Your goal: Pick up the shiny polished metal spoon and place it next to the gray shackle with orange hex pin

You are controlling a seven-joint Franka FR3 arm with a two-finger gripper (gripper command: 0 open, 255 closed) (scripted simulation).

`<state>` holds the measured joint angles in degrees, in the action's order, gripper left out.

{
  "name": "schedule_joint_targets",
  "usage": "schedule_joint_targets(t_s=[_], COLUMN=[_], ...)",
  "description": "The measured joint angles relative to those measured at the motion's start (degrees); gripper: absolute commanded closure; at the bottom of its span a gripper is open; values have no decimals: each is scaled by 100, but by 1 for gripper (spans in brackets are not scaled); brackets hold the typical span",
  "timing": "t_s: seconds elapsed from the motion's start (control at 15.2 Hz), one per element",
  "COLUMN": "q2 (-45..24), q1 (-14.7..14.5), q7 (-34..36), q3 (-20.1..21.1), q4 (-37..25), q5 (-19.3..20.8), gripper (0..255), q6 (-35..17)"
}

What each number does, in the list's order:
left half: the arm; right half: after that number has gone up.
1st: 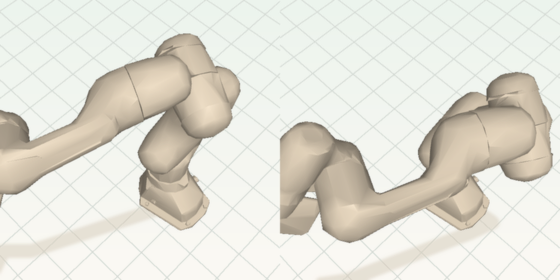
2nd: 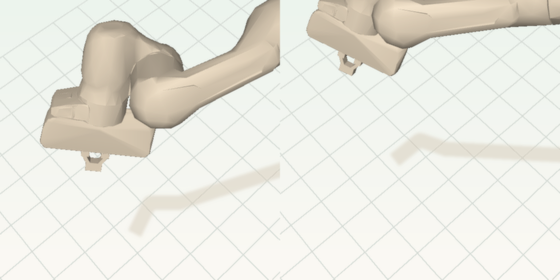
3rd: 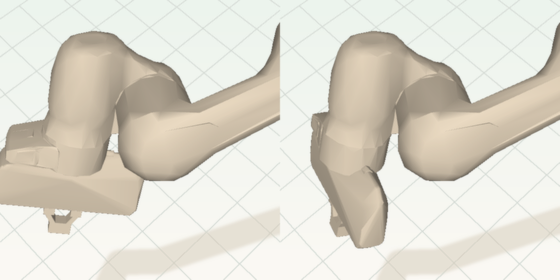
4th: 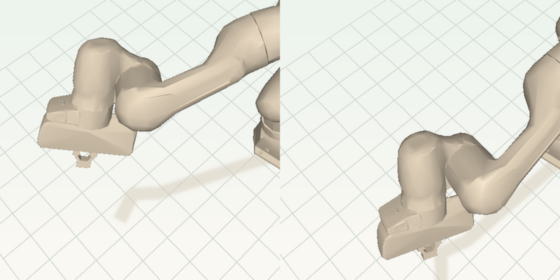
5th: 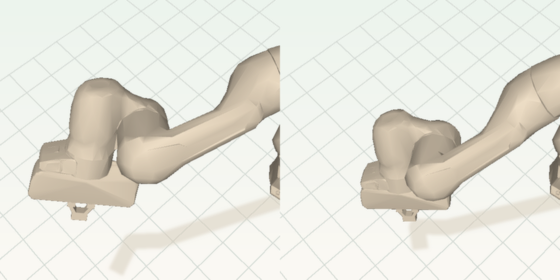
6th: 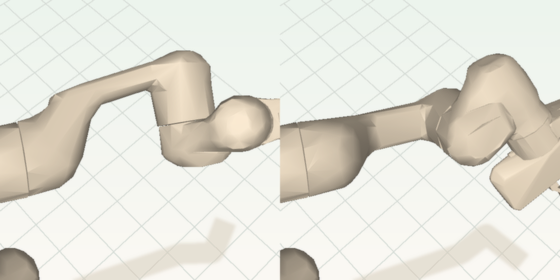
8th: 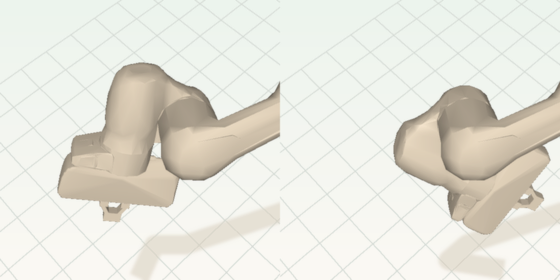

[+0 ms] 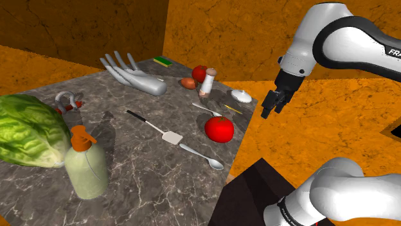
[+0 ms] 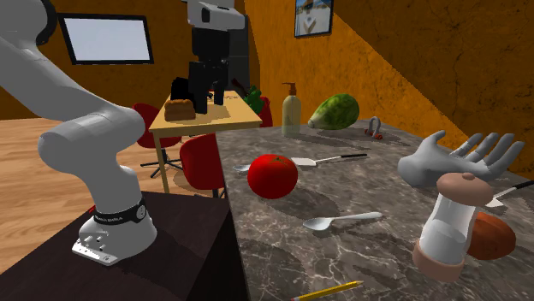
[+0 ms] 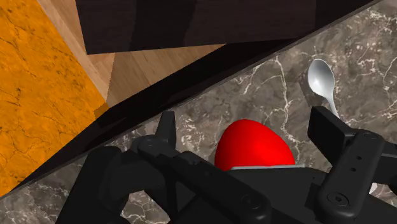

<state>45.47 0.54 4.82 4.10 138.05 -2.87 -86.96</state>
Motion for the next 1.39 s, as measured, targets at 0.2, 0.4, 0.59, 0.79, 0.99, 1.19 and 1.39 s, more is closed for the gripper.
schedule_joint_targets(t_s=[0.2,0.4,0.59,0.79,0.99,1.19,1.39], q2=[37,32,-77,-235,-534,-991,-1507], q1=[-71,-223,-397,-609,-779,-989,-1152], q7=[23,25,20,53,-16,-4,-81], q3=[72,213,385,609,777,1037,1231], q4=[203,624,1022,1346,1625,1788,1902], q5=[-102,-306,-535,-795,-1005,-1251,-1444], gripper=[0,0,0,0,0,0,0], q6=[-265,-928,-1702,-2461,-3310,-4221,-5136])
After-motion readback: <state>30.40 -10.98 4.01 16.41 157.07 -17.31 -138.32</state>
